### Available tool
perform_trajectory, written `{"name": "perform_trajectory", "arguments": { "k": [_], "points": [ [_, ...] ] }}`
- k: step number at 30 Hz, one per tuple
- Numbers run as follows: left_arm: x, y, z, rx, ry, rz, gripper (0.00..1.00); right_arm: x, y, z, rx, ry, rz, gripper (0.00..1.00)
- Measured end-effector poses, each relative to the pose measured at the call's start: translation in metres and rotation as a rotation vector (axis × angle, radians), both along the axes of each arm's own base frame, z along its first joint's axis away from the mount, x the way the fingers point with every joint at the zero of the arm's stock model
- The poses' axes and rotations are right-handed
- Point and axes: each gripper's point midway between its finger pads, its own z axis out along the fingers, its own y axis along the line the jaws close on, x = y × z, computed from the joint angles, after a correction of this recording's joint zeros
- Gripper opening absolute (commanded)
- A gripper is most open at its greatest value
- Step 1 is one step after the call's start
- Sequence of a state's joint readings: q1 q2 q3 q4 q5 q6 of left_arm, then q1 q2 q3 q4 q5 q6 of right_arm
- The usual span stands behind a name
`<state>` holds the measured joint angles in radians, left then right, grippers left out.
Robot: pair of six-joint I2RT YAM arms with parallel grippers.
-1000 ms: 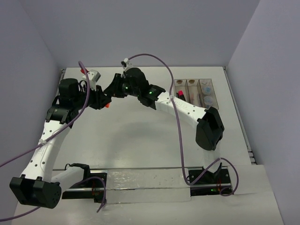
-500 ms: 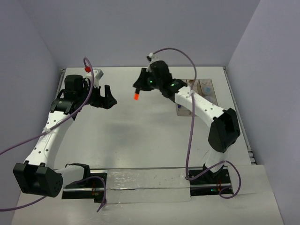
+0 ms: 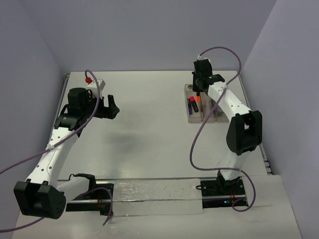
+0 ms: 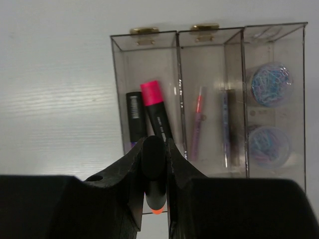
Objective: Sort the stationery into containers
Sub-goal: Place the pen in the storage box.
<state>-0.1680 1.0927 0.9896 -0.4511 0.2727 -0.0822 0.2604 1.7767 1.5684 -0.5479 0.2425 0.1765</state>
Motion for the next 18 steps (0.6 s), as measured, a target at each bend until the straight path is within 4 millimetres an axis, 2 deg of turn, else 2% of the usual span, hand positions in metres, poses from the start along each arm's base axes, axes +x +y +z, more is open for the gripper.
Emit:
{"name": "perform_trajectory", "arguments": {
  "k": [5,8,10,11,12,15,18],
  "points": [
    [0.002,0.005,-0.013,0.019,0.008,0.021,0.99,0.005,-0.011,-0.041,-0.092,0.091,-0.009,0.14],
    [0.001,0.007,-0.023,0.032,0.028,0.030,0.99,0.004,-0.012,-0.063,-0.114,0.143,-0.001,0.20],
    [0.003,0.008,-0.025,0.038,0.032,0.037,0.99,0.003,-0.011,-0.071,-0.118,0.163,0.005,0.38],
    [0.005,0.009,-0.026,0.040,0.032,0.042,0.99,0.003,-0.010,-0.072,-0.116,0.168,0.010,0.56],
    [0.006,0.010,-0.027,0.042,0.034,0.046,0.99,0.003,-0.010,-0.072,-0.117,0.169,0.016,0.61],
    [0.009,0.012,-0.033,0.051,0.047,0.058,0.99,0.003,-0.008,-0.072,-0.108,0.168,0.026,0.67],
    [0.012,0.015,-0.038,0.057,0.061,0.075,0.99,0.003,-0.007,-0.073,-0.104,0.171,0.030,0.68]
  ]
}}
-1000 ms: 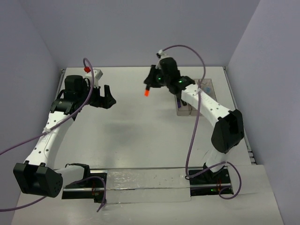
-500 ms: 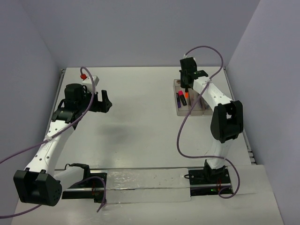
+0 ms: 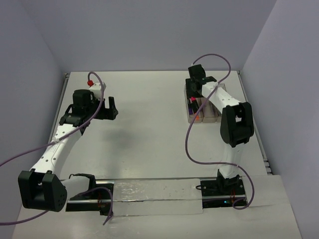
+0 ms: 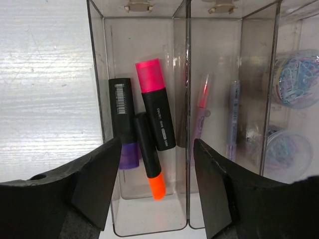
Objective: Sort the stationery into containers
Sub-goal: Place the pen in the storage box, then pick up the pen from the center of the board.
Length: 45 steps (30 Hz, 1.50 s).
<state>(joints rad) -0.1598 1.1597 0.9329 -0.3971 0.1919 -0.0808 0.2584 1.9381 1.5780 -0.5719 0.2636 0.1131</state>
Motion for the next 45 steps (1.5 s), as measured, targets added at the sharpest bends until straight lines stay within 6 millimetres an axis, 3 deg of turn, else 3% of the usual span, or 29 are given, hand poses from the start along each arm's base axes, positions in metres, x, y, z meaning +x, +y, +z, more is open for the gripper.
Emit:
{"name": "perform_trajectory", "arguments": {
  "k": [5,8,10,14,17,20,23,25,30,32,37,42,45],
  "points": [
    [0.009,0.007,-0.014,0.004,0.049,0.055,0.99,-0.001,0.003,0.002,0.015,0.000,0.008,0.68],
    [0.027,0.017,-0.018,0.018,0.078,0.108,0.99,-0.008,0.006,0.014,0.047,-0.022,0.015,0.68],
    [0.048,0.026,-0.014,0.033,0.086,0.154,0.99,-0.016,0.009,0.031,0.077,-0.054,0.020,0.68],
    [0.112,0.054,0.009,0.039,0.042,0.300,0.97,-0.035,0.017,0.077,0.154,-0.168,0.037,0.68],
    [0.148,0.076,0.014,0.039,0.030,0.406,0.97,-0.050,0.027,0.107,0.209,-0.245,0.064,0.68],
    [0.180,0.100,0.001,0.059,0.052,0.510,0.97,-0.063,0.034,0.124,0.254,-0.293,0.084,0.68],
    [0.213,0.121,-0.016,0.079,0.069,0.596,0.97,-0.075,0.039,0.128,0.289,-0.307,0.097,0.69],
    [0.226,0.134,-0.046,0.105,0.114,0.635,0.97,-0.081,0.039,0.128,0.305,-0.309,0.097,0.69],
    [0.236,0.149,-0.104,0.165,0.198,0.678,0.98,-0.090,0.041,0.127,0.325,-0.310,0.102,0.69],
    [0.239,0.151,-0.117,0.182,0.216,0.687,0.98,-0.091,0.041,0.126,0.326,-0.308,0.101,0.69],
    [0.245,0.158,-0.133,0.217,0.236,0.720,0.95,-0.093,0.041,0.120,0.328,-0.294,0.096,0.69],
    [0.235,0.158,-0.153,0.249,0.285,0.738,0.88,-0.094,0.043,0.118,0.341,-0.288,0.095,0.69],
    [0.233,0.155,-0.156,0.248,0.287,0.745,0.74,-0.094,0.045,0.118,0.350,-0.285,0.101,0.69]
  ]
}}
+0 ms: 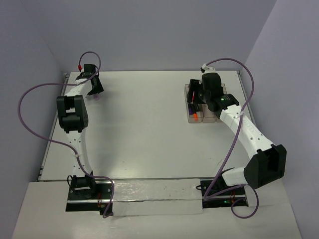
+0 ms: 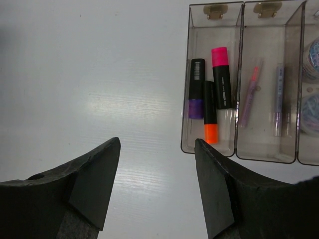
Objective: Sort the stationery into containers
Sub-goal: Pick up the pen from the center of the board.
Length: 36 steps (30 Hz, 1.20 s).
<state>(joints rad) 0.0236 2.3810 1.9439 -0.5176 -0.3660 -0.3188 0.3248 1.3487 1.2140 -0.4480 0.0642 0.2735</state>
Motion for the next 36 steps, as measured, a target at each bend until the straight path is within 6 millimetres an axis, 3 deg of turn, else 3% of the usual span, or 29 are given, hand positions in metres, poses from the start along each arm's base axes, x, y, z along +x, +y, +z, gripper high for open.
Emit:
{"name": "perform_trajectory", "arguments": {
  "k": [3,6,8,17,20,26,30,36],
  "points": [
    [0.001,-0.005,-0.002,-0.021,-0.015,0.006,0.56,0.000,0.001,0.000,0.004,0.001,0.002,0.69],
    [0.003,-0.011,-0.003,-0.045,-0.023,-0.001,0.14,0.000,0.001,0.000,0.005,0.002,0.003,0.69],
    [0.003,-0.014,-0.003,-0.062,-0.025,-0.011,0.01,0.000,0.001,0.000,0.005,0.002,0.003,0.69],
    [0.000,-0.016,0.005,-0.104,-0.045,0.008,0.00,-0.001,0.002,0.000,0.009,0.004,0.010,0.69],
    [-0.011,-0.027,0.015,-0.166,-0.046,-0.029,0.00,-0.004,0.005,0.002,0.021,0.004,0.027,0.69],
    [-0.041,-0.056,0.018,-0.278,-0.005,-0.115,0.00,-0.017,0.008,0.032,0.069,-0.062,0.054,0.69],
    [-0.043,-0.061,0.022,-0.296,-0.010,-0.136,0.00,-0.025,0.007,0.050,0.091,-0.107,0.059,0.69],
    [-0.048,-0.063,0.020,-0.306,0.013,-0.141,0.00,-0.026,0.006,0.053,0.094,-0.115,0.058,0.69]
  ]
}}
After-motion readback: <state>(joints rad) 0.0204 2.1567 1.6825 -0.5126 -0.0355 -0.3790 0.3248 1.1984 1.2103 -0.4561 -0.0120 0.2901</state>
